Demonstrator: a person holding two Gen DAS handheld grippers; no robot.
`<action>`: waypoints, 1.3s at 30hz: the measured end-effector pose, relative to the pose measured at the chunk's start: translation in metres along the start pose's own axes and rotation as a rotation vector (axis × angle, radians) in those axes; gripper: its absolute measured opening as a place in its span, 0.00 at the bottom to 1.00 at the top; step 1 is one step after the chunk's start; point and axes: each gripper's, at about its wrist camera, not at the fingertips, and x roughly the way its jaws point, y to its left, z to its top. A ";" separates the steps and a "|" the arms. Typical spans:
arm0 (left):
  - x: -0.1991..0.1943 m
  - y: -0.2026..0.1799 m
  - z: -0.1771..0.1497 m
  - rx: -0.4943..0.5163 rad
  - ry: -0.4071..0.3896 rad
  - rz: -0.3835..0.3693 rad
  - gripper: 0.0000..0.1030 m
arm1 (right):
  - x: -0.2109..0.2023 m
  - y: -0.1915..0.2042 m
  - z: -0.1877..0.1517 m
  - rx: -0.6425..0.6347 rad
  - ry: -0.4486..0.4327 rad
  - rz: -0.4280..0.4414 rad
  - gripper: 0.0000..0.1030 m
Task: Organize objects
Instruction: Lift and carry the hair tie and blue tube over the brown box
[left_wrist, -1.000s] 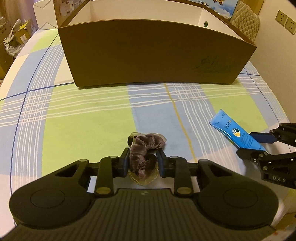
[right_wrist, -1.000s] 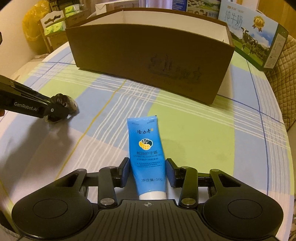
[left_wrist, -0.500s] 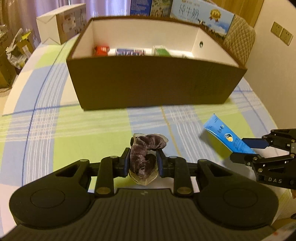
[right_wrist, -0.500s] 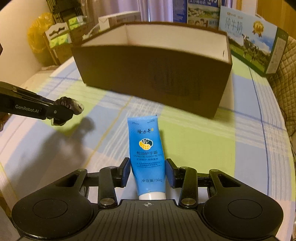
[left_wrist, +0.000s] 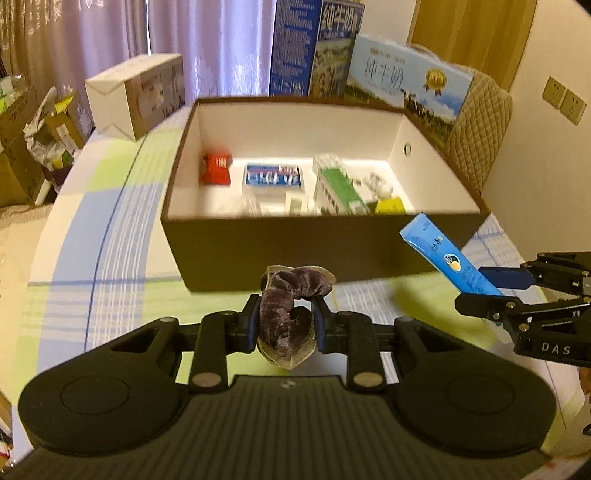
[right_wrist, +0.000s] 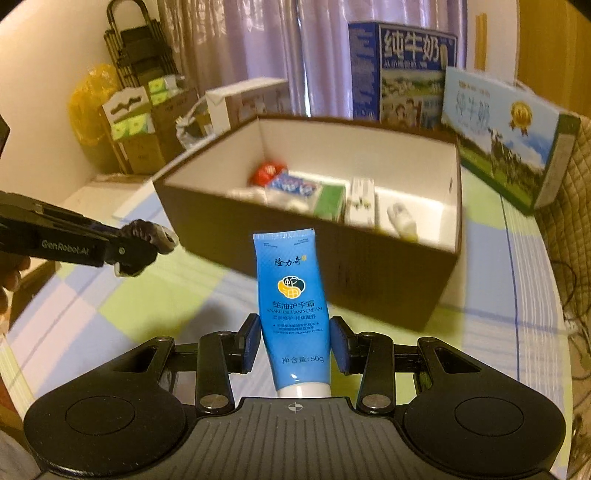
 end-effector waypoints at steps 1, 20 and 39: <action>0.000 0.001 0.005 0.002 -0.009 0.000 0.23 | 0.000 0.000 0.006 -0.004 -0.008 0.004 0.37; 0.043 0.014 0.099 0.049 -0.087 0.047 0.23 | 0.038 -0.038 0.116 -0.008 -0.125 -0.054 0.37; 0.127 0.031 0.136 0.059 0.006 0.105 0.23 | 0.105 -0.096 0.127 0.152 0.028 -0.121 0.37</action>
